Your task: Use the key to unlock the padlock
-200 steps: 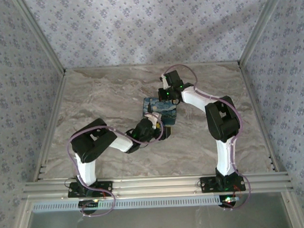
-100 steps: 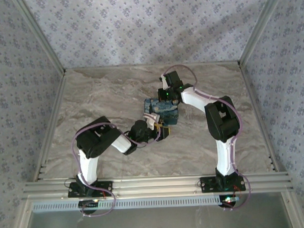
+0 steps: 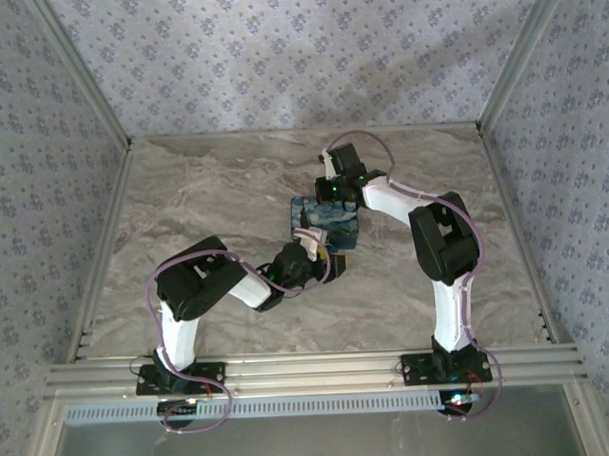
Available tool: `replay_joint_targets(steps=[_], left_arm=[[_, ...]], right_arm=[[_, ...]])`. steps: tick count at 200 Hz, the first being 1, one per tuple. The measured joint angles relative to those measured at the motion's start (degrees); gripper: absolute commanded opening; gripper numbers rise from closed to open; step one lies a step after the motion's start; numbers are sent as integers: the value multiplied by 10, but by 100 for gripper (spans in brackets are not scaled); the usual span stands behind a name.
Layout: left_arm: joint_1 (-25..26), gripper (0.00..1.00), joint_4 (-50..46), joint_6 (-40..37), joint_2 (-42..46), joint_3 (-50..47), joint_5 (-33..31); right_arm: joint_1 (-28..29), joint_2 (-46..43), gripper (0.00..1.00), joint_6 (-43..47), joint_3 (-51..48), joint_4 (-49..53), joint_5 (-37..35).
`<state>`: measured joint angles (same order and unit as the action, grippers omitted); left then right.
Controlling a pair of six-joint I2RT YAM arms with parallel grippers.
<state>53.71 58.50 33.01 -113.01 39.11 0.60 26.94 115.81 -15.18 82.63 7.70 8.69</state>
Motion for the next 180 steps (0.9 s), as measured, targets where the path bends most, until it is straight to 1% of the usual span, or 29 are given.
replay_joint_targets(steps=[11,36,62,76,93,110,128,141,145,164,175,180], left_arm=[[1,61,1,0,-1,1,0],[1,69,16,0,-8,1,4],[1,71,37,12,-12,-1,11],[0,74,64,20,-22,-6,15],[0,74,80,27,-26,-7,18],[0,73,80,29,-26,-7,19],[0,61,82,40,-26,-7,16],[-2,50,88,49,-31,-7,19],[-3,49,90,46,-33,-7,20],[-7,53,110,58,-47,-5,35],[-8,60,123,63,-53,-4,44],[-9,61,125,66,-54,-4,45]], right_arm=[[0,0,0,0,-2,-2,0],[0,0,0,0,-3,-6,-1],[0,0,0,0,-4,-9,-3],[0,-1,0,0,-7,-13,-4],[0,-1,0,0,-9,-18,-4],[0,-1,0,0,-10,-21,-4],[0,-2,0,-3,-11,-22,-4],[0,-2,0,-4,-13,-24,-4],[0,-2,0,-4,-14,-24,-4],[0,-2,0,-4,-15,-24,-4],[0,-2,0,-4,-15,-25,-4],[0,-2,0,-4,-15,-26,-4]])
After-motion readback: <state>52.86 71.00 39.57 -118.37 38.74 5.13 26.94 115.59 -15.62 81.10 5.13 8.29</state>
